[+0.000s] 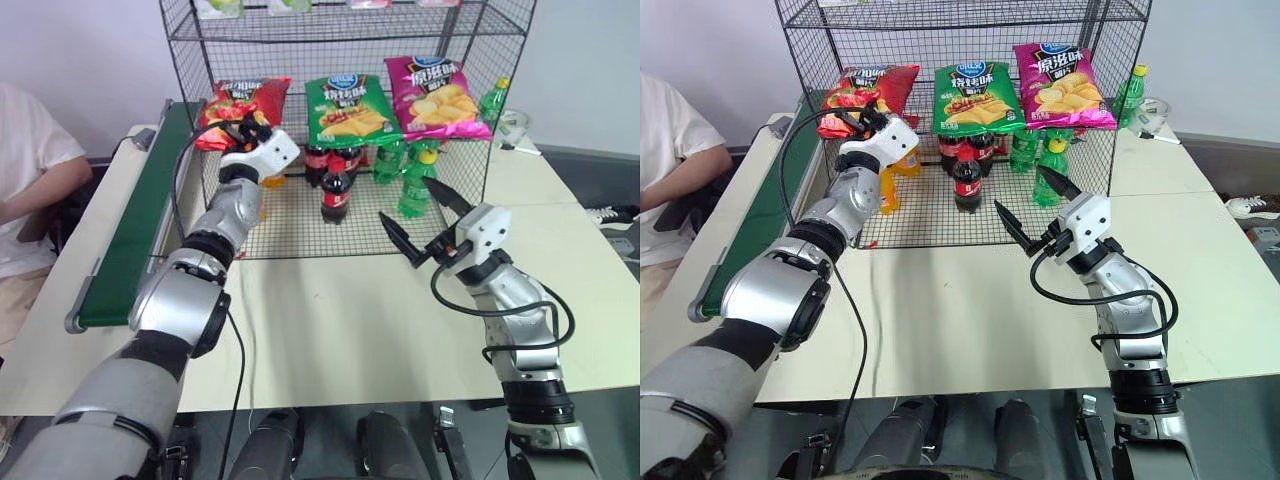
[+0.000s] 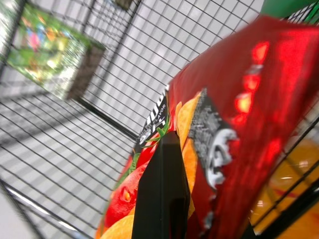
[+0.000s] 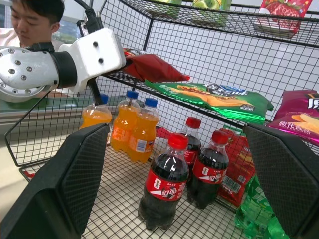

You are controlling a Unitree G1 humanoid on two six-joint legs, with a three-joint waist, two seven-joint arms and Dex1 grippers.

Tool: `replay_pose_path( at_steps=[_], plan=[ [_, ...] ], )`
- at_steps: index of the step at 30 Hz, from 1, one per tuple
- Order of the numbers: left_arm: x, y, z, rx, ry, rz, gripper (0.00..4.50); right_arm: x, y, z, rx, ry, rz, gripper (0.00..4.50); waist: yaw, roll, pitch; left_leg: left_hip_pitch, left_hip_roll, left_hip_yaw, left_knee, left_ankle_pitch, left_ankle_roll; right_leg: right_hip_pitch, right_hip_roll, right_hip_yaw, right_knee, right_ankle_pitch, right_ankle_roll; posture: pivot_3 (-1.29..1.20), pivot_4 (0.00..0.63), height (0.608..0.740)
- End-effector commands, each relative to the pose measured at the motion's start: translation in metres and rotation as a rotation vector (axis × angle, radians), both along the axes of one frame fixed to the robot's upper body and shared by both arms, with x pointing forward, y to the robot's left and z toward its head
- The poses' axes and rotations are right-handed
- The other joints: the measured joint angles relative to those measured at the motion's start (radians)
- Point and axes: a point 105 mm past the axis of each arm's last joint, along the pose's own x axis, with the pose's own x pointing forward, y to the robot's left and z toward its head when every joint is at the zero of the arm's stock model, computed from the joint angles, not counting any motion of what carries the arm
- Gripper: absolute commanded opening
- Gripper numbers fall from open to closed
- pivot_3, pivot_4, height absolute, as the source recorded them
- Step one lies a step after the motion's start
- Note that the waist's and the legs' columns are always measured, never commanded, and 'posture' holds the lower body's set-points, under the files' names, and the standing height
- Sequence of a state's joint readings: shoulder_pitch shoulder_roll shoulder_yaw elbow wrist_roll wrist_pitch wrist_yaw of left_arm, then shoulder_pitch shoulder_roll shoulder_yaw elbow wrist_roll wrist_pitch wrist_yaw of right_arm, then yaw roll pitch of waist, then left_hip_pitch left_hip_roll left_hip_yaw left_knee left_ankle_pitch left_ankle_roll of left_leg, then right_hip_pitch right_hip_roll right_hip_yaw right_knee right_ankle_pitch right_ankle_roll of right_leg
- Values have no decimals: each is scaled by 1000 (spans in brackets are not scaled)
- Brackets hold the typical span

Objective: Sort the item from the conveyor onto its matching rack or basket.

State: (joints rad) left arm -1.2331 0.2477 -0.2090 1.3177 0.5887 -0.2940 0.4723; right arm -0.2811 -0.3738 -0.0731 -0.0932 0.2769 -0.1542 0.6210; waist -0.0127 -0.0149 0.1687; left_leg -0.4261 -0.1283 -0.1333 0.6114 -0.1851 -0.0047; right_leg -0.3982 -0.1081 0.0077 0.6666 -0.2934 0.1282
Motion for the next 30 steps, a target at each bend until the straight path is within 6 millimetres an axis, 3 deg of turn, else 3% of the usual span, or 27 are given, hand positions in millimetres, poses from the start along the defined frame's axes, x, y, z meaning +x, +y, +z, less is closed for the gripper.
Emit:
replay_pose_path(
  at_steps=[1, 2, 5, 10, 21, 27, 30],
  plan=[
    [0, -5, 23, -73, -35, -52, 17, -8, 7, 14, -8, -64, 19, 4500, 0, 0, 0, 0, 0, 0, 0, 0, 0, 0, 0, 0, 0, 0, 0, 0, 150, 740],
    [0, -5, 24, -83, -35, -61, 17, -8, 8, 14, -11, -63, 22, 4500, 1, 0, 0, 0, 0, 0, 0, 0, 0, 0, 0, 0, 0, 0, 0, 0, 150, 740],
    [0, -7, 25, -124, -28, -97, 909, -7, 10, 14, -13, -59, 29, 4500, 2, 0, 0, 0, 0, 0, 1, 0, 0, 0, 0, 0, 0, 0, 0, 0, 150, 740],
    [-3, -6, 32, -61, -78, -95, 3316, -7, 11, 14, -16, -54, 36, 4500, 3, 0, 0, 0, 0, 0, 1, 0, 0, 1, 0, 0, 0, 0, 0, 0, 150, 740],
    [-25, 6, 28, -57, -137, -199, 3316, -6, 10, 11, -17, -40, 42, 4500, -3, 0, 0, 0, 0, 0, 0, 0, 0, -1, 0, 1, 1, 0, 0, 0, 150, 740],
    [-53, 22, 23, -67, -141, -221, 3316, -5, 13, 8, -15, -29, 60, 4500, -2, 0, 0, 0, 0, 0, 1, 0, 0, -1, 0, 2, 1, 0, 0, 0, 150, 740],
    [-68, 17, 23, -107, -132, -284, 3316, -5, 13, 8, -13, -28, 65, 4500, 2, 0, 0, 0, 0, 0, 1, 0, 0, 0, 0, 2, 1, 0, 0, 0, 150, 740]
  ],
)
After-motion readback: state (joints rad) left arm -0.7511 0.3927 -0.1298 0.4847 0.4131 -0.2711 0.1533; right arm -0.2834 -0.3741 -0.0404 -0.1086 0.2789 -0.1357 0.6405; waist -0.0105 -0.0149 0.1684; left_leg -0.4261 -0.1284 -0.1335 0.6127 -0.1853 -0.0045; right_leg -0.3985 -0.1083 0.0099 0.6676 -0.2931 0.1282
